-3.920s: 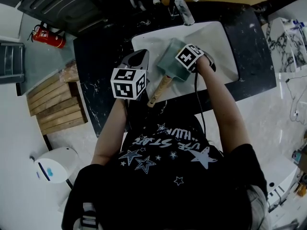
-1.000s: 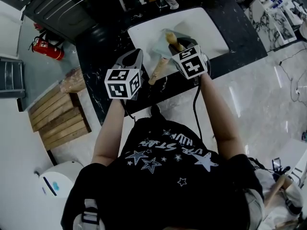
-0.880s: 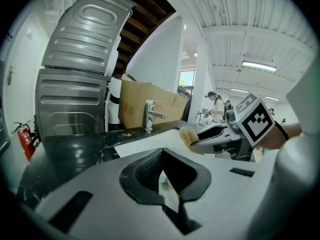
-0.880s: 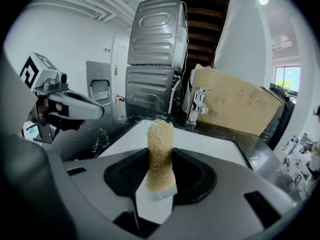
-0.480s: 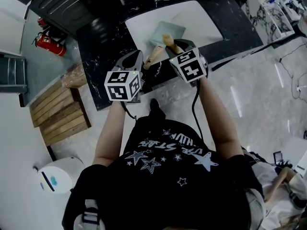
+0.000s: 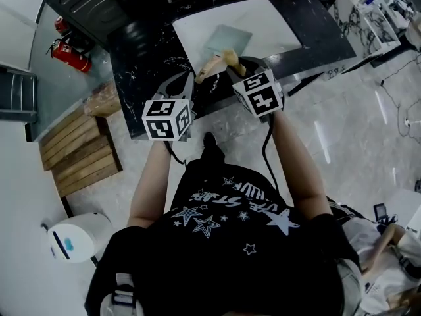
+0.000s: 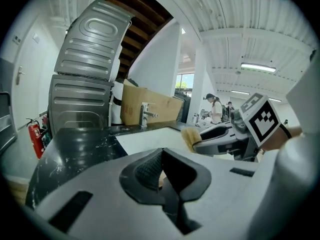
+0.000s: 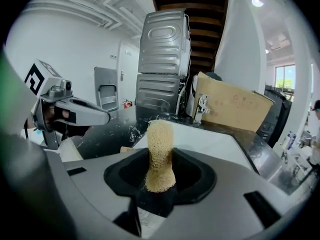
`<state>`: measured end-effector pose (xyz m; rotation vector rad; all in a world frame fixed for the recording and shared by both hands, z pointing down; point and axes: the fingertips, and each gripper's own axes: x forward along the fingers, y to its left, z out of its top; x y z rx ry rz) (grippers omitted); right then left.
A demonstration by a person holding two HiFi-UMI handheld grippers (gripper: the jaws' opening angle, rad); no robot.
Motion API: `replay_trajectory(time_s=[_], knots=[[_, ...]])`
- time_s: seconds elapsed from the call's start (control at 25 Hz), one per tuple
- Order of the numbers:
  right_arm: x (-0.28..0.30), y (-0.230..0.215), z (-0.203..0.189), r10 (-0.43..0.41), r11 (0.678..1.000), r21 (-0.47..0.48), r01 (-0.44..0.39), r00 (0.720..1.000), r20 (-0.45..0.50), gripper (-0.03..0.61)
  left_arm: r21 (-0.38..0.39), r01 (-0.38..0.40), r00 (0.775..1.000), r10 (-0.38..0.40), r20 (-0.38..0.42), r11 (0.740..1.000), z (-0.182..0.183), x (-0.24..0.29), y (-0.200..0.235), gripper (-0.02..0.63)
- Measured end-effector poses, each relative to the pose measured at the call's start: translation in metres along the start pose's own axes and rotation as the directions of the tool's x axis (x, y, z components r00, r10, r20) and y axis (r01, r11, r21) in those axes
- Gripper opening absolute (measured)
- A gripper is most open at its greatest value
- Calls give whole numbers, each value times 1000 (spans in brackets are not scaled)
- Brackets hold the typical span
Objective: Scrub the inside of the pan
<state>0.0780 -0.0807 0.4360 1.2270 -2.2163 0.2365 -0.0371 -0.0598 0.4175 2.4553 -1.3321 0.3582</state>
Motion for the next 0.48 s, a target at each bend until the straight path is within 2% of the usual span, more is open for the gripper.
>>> replay_trajectory(time_s=[0.48], knots=[[-34, 2, -17, -12, 999, 36, 11, 1000, 20, 143, -5, 0, 1000, 0, 5, 1000, -11, -20, -26, 8]])
